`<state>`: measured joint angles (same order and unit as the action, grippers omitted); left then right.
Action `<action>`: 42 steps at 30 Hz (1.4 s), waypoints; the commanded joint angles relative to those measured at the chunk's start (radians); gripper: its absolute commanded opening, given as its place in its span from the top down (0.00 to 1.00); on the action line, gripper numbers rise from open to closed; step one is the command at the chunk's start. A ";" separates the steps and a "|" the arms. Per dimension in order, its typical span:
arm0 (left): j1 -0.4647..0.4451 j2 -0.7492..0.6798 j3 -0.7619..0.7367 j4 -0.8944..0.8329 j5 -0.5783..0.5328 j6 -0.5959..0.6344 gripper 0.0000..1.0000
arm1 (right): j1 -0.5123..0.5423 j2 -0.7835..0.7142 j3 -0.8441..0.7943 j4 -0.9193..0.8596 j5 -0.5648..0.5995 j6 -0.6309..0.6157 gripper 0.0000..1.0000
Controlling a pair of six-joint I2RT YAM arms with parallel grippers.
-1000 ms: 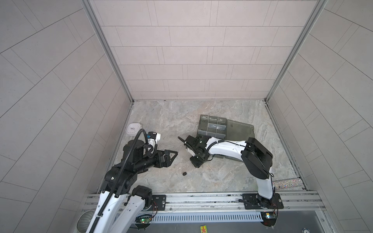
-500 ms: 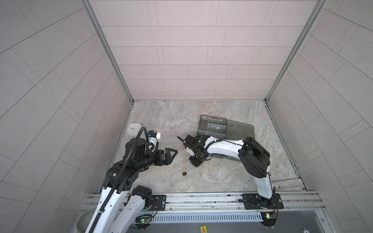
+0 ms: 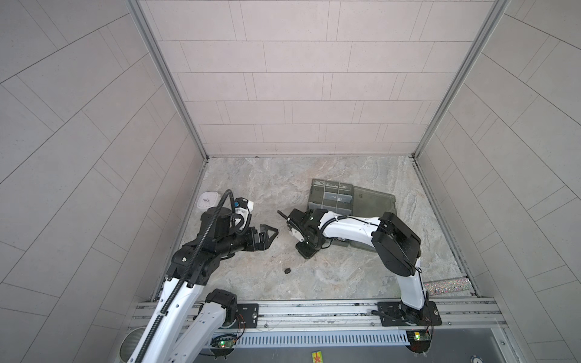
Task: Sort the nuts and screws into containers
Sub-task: 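Lower the right gripper onto another black hex nut and close on it, then lift the black hex nut and carry it over the box with the right gripper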
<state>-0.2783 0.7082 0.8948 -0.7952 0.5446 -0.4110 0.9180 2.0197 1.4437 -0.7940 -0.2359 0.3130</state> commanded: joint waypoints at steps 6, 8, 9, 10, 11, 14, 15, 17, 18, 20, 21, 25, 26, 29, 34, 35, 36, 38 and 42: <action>-0.006 0.018 0.041 0.046 -0.013 0.027 0.00 | -0.016 -0.007 0.027 -0.041 0.031 -0.006 0.90; -0.007 0.018 0.043 0.045 -0.017 0.029 0.00 | -0.017 -0.011 0.025 -0.045 0.032 -0.008 0.91; -0.007 0.019 0.044 0.046 -0.018 0.029 0.00 | -0.019 -0.013 0.026 -0.048 0.032 -0.010 0.91; -0.006 0.017 0.045 0.042 -0.021 0.029 0.00 | -0.020 -0.016 0.027 -0.050 0.034 -0.011 0.91; -0.007 0.016 0.047 0.041 -0.023 0.029 0.00 | -0.021 -0.016 0.030 -0.055 0.037 -0.011 0.91; -0.007 0.014 0.052 0.036 -0.031 0.034 0.00 | -0.022 -0.024 0.048 -0.072 0.044 -0.016 0.91; -0.006 0.014 0.056 0.034 -0.033 0.034 0.00 | -0.024 -0.031 0.053 -0.074 0.045 -0.018 0.91; -0.007 0.013 0.063 0.030 -0.034 0.038 0.00 | -0.024 -0.044 0.062 -0.080 0.047 -0.017 0.91; -0.007 0.013 0.067 0.026 -0.036 0.040 0.00 | -0.025 -0.050 0.069 -0.086 0.049 -0.017 0.91; -0.007 0.011 0.070 0.022 -0.041 0.044 0.00 | -0.027 -0.057 0.084 -0.101 0.048 -0.021 0.91; -0.007 0.010 0.070 0.019 -0.044 0.046 0.00 | -0.026 -0.060 0.091 -0.105 0.045 -0.022 0.91; -0.006 0.002 0.064 0.018 -0.048 0.046 0.00 | -0.037 -0.068 0.112 -0.127 0.038 -0.023 0.91; -0.006 0.002 0.063 0.021 -0.048 0.043 0.00 | -0.040 -0.071 0.120 -0.136 0.038 -0.023 0.91; -0.007 0.003 0.064 0.027 -0.046 0.041 0.00 | -0.049 -0.093 0.137 -0.153 0.036 -0.024 0.91; -0.006 0.018 0.072 0.043 -0.040 0.042 0.00 | -0.073 -0.128 0.176 -0.180 0.036 -0.024 0.91; -0.007 0.020 0.073 0.047 -0.040 0.043 0.00 | -0.082 -0.135 0.184 -0.184 0.036 -0.029 0.91; -0.007 0.026 0.077 0.052 -0.038 0.042 0.00 | -0.093 -0.140 0.194 -0.191 0.037 -0.030 0.91; -0.007 0.033 0.079 0.062 -0.035 0.040 0.00 | -0.117 -0.145 0.209 -0.201 0.038 -0.040 0.91; -0.007 0.054 0.087 0.078 -0.029 0.035 0.00 | -0.188 -0.142 0.231 -0.220 0.036 -0.065 0.91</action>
<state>-0.2821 0.7536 0.9478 -0.7502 0.5056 -0.3843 0.7738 1.9045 1.6566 -0.9615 -0.2100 0.2783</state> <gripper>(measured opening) 0.994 0.203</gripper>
